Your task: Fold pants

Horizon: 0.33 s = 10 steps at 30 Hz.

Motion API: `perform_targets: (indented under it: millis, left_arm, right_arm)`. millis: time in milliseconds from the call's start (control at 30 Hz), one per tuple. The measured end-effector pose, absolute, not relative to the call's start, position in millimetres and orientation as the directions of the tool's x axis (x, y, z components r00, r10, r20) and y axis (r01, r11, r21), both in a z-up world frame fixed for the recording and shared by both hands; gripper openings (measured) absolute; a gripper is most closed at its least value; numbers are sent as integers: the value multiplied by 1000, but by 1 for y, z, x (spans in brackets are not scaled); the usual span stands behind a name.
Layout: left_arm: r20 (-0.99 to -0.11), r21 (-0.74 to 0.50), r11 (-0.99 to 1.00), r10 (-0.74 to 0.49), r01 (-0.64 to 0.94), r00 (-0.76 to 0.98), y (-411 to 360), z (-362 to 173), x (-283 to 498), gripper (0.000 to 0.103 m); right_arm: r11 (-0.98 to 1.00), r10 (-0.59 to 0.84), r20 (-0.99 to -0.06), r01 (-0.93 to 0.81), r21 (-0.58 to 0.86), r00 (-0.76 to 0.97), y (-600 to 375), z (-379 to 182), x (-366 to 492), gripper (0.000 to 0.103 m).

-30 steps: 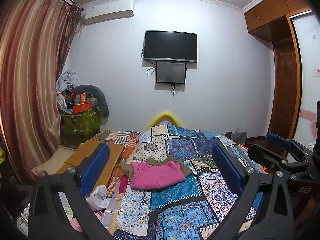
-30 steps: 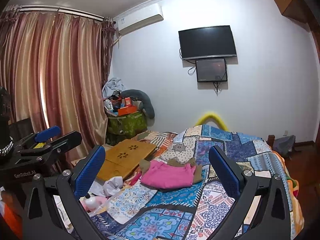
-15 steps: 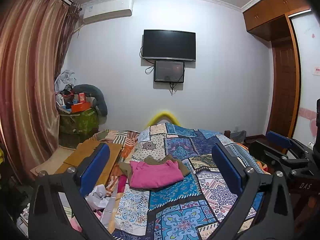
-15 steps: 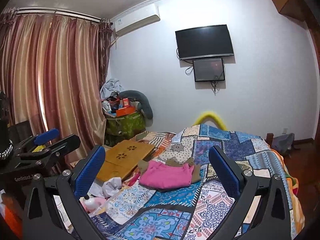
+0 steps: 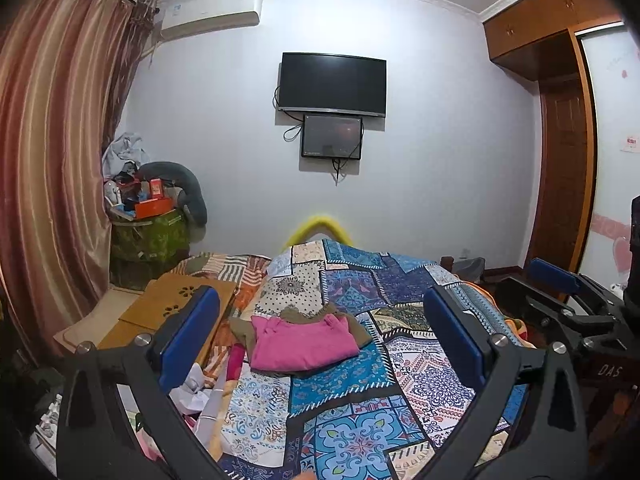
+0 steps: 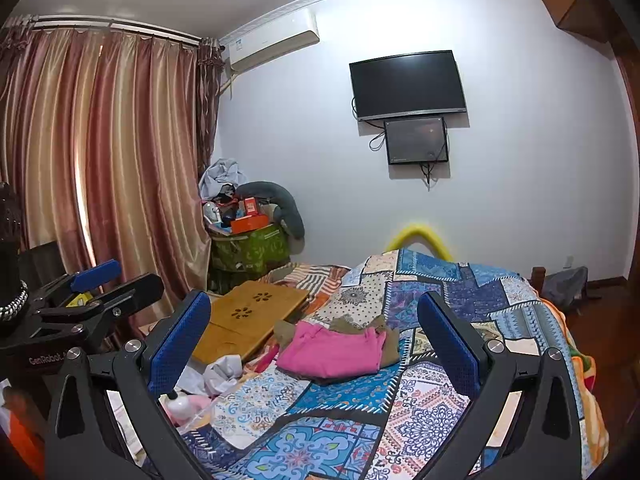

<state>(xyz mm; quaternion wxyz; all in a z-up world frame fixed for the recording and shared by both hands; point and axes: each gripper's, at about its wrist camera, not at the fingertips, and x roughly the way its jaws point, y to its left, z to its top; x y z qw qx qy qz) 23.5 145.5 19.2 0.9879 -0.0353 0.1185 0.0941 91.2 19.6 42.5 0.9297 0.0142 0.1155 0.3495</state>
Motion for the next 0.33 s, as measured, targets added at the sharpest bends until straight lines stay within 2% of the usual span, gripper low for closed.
perform_targets:
  millis: [333]
  left_arm:
    - [-254, -43, 980, 180, -196, 950, 146, 16, 28, 103]
  right_arm:
    - [756, 652, -209, -645, 109, 729, 20, 42, 91, 103]
